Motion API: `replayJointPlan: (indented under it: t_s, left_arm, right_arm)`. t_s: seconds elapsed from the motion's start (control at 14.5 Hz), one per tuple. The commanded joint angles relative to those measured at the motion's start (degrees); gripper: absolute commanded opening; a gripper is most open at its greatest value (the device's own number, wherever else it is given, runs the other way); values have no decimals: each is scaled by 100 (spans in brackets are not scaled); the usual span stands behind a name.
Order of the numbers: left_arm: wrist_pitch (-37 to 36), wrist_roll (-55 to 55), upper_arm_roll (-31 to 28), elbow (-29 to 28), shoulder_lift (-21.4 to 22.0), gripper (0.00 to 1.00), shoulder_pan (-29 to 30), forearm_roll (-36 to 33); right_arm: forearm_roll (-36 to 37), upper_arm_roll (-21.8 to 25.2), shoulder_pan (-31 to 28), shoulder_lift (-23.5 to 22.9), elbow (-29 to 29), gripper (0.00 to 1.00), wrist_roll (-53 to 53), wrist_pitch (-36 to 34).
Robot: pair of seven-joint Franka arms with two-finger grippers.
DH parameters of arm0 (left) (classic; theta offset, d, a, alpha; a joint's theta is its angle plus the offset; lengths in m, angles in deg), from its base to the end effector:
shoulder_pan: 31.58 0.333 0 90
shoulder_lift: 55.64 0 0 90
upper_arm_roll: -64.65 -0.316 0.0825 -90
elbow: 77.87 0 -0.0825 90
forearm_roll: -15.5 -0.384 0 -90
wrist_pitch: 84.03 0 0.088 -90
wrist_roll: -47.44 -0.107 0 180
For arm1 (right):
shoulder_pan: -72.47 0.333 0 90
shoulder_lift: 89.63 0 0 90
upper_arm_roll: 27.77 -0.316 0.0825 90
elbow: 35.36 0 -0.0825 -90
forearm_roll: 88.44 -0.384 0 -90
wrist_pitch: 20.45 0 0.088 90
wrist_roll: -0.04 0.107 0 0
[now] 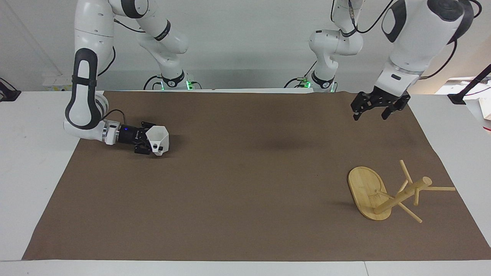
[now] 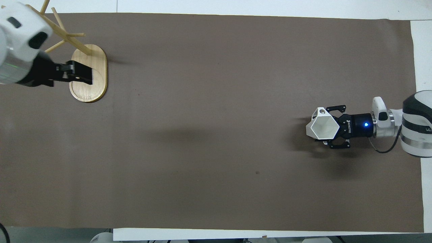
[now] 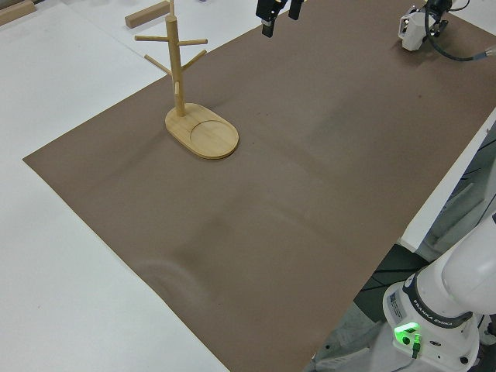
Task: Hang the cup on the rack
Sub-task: 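Carry the cup toward center while the left gripper reaches toward it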
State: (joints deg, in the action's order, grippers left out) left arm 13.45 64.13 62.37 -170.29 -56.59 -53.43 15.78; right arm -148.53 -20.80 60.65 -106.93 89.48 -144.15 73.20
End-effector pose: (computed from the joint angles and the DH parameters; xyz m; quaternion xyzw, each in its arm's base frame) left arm 0.5381 -0.1920 0.6070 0.9990 -0.0249 0.0334 0.0132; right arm 0.4935 -0.0755 0.2499 -0.5775 -0.6001 -0.3707 0.4109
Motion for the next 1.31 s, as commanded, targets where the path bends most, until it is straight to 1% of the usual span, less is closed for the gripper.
replayJointPlan:
  t_s: [0.0,0.14,0.21,0.34,0.41,0.48,0.69,0.83,0.89,1.03,1.24]
  left_arm:
    - [594,955,-45,-128,-124,100,-826,-2]
    - [1226,2358,-62,-75,-396,100,-1459,-19]
    - [1342,2757,-54,116,-598,100,-1636,-10]
    - [1291,3077,-53,766,-1125,100,-1892,60]
    - [1291,3173,-53,1012,-1293,100,-2015,147]
    - [1291,3331,-53,1137,-1390,100,-2094,244]
    - [1247,3631,-10,1235,-1426,100,-2253,524]
    - [1430,3631,8,1086,-1426,100,-2306,858]
    - [1605,3622,-1,920,-1417,100,-2306,973]
    - [1713,3622,8,866,-1444,100,-2289,1000]
    - [1397,3605,8,848,-1417,99,-2262,1018]
  right_arm:
    - [-152,-20,933,638,-204,20,1353,363]
    - [-161,-20,1671,1191,-293,20,2732,1047]
    - [-205,-20,1918,1281,-311,20,3122,1242]
    - [-450,-20,2376,1317,-451,20,3511,1585]
    - [-495,-20,2526,1299,-469,20,3617,1778]
    - [-513,-29,2666,1273,-504,20,3679,2041]
    - [-565,-29,3211,1220,-618,20,3985,2649]
    - [-688,-29,3475,1211,-662,20,4188,2851]
    - [-697,-37,3520,1211,-662,20,4198,2974]
    - [-697,-37,3538,1203,-680,21,4207,3011]
    - [-732,-37,3538,1203,-689,21,4207,3011]
